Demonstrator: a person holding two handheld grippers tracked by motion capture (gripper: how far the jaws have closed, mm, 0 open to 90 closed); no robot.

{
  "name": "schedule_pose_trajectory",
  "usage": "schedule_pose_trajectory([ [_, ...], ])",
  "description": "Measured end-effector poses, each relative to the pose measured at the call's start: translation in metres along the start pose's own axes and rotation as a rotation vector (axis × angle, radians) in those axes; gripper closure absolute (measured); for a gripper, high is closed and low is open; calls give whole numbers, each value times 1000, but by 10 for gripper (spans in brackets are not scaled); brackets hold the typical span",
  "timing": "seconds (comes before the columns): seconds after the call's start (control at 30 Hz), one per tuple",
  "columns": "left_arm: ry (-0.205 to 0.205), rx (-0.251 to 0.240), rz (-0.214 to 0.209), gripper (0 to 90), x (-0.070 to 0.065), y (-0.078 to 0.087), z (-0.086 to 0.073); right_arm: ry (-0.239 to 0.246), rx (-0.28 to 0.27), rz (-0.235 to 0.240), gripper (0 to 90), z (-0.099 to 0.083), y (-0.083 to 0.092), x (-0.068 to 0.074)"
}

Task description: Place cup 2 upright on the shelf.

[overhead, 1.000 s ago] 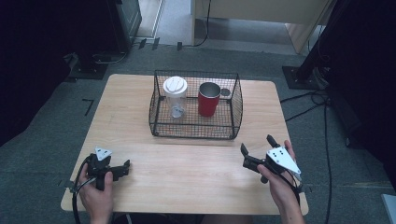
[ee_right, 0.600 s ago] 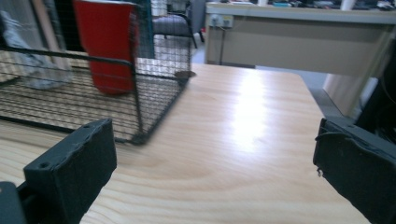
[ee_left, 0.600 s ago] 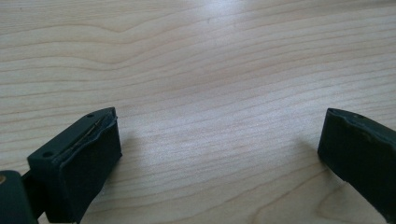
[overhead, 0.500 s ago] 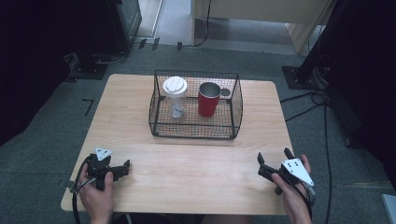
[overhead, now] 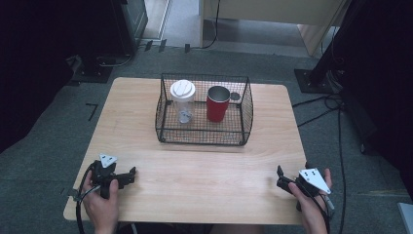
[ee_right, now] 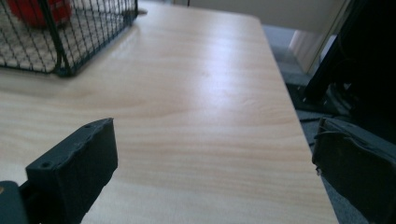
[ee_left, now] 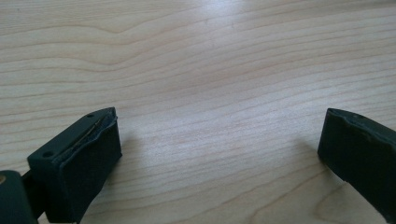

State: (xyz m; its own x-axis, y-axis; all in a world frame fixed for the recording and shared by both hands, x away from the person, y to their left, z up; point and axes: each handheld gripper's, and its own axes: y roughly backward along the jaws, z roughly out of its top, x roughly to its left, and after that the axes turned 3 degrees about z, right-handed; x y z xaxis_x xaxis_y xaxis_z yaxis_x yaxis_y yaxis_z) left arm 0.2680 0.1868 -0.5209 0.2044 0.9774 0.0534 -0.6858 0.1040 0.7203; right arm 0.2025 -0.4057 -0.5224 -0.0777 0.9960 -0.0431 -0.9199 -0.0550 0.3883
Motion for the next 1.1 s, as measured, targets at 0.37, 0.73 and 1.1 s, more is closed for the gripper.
schedule_pose_trajectory([
  [0.37, -1, 1, 0, 0, 0, 0, 0, 101, 198, 37, 0, 0, -9, 5],
  [0.73, -1, 1, -1, 0, 0, 0, 0, 75, 311, 51, 8, -1, -12, -3],
  [1.1, -1, 1, -1, 0, 0, 0, 0, -31, 368, 143, 0, -1, -16, -14],
])
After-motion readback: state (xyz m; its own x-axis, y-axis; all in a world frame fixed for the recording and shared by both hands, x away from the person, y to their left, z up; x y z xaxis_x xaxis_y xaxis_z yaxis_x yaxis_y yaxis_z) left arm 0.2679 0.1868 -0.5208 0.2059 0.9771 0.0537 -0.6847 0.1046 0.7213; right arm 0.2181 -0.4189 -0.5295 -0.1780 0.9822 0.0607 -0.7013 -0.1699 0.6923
